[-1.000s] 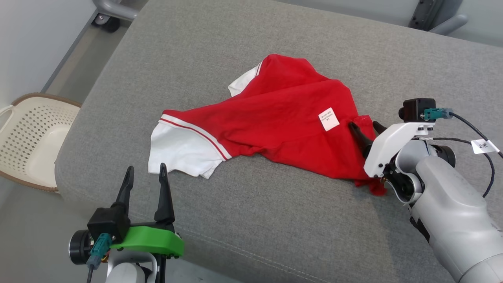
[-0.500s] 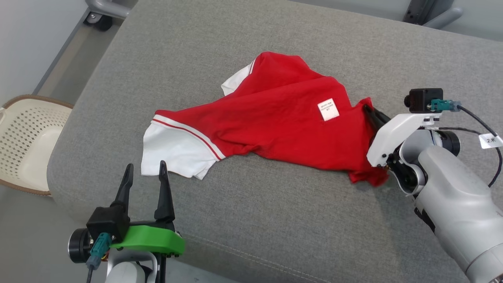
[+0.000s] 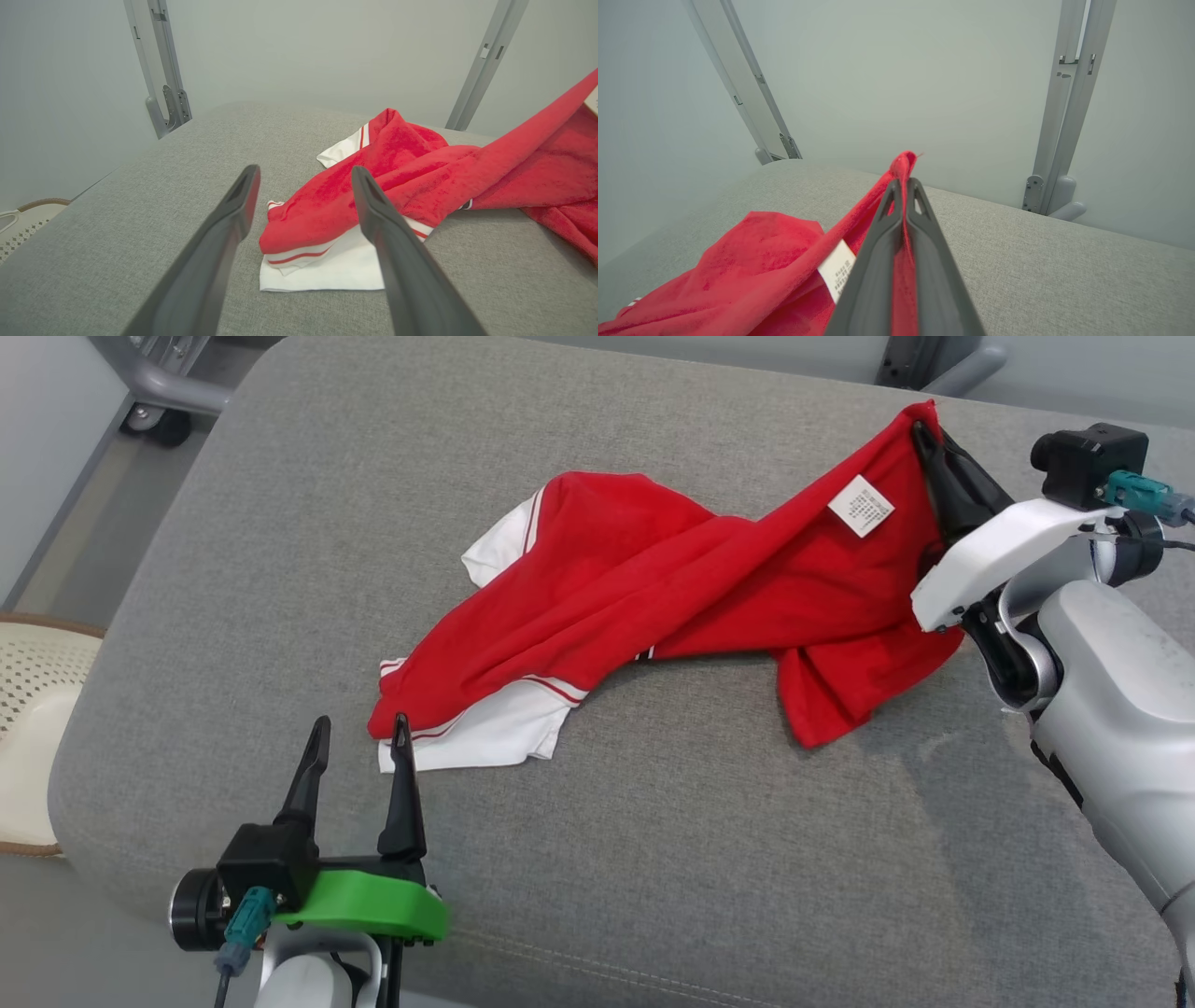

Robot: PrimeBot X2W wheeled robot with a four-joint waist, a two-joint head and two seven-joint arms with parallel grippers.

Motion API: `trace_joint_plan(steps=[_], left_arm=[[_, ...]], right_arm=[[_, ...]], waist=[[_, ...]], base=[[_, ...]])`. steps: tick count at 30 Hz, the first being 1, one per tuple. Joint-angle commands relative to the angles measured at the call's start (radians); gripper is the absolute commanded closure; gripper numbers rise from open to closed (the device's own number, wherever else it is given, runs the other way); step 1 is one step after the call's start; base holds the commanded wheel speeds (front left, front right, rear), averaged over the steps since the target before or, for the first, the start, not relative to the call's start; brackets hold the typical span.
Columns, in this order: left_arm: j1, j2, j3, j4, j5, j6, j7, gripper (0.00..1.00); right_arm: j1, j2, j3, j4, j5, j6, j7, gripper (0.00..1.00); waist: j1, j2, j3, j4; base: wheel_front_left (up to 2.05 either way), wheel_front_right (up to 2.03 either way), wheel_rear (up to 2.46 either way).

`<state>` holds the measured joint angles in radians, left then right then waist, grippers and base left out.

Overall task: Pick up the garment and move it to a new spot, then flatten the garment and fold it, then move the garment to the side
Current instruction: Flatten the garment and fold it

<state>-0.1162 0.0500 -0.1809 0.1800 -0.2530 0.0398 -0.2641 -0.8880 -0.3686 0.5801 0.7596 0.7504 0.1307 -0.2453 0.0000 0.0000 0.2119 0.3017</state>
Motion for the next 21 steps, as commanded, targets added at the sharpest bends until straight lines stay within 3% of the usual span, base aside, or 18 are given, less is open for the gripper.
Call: trace_joint_plan(steps=[1, 6, 10, 20, 21], left_arm=[[0.001, 0.001, 0.000, 0.002, 0.008, -0.004, 0.000, 0.00], [0.019, 0.002, 0.006, 0.009, 0.009, -0.004, 0.000, 0.00], [0.027, 0.002, 0.018, 0.011, 0.014, -0.003, 0.000, 0.00], [0.040, 0.003, 0.083, 0.019, 0.037, -0.018, 0.000, 0.00], [0.040, 0.003, 0.090, 0.020, 0.041, -0.020, 0.000, 0.00]], right_arm=[[0.017, -0.018, 0.018, -0.030, 0.002, 0.000, -0.010, 1.00], [0.138, -0.093, 0.077, -0.184, 0.014, 0.000, -0.019, 1.00], [0.304, -0.136, 0.057, -0.340, -0.023, 0.000, -0.019, 1.00], [0.618, -0.079, -0.041, -0.586, -0.229, 0.000, -0.020, 1.00], [0.647, -0.072, -0.051, -0.608, -0.255, 0.000, -0.020, 0.84]], waist=[[0.0000, 0.0000, -0.009, -0.026], [0.0000, 0.0000, -0.022, -0.068], [0.0000, 0.0000, -0.029, -0.108], [0.0000, 0.0000, -0.037, -0.189], [0.0000, 0.0000, -0.038, -0.195]], base=[[0.00, 0.00, 0.00], [0.00, 0.00, 0.00], [0.00, 0.00, 0.00], [0.00, 0.00, 0.00], [0.00, 0.00, 0.00]])
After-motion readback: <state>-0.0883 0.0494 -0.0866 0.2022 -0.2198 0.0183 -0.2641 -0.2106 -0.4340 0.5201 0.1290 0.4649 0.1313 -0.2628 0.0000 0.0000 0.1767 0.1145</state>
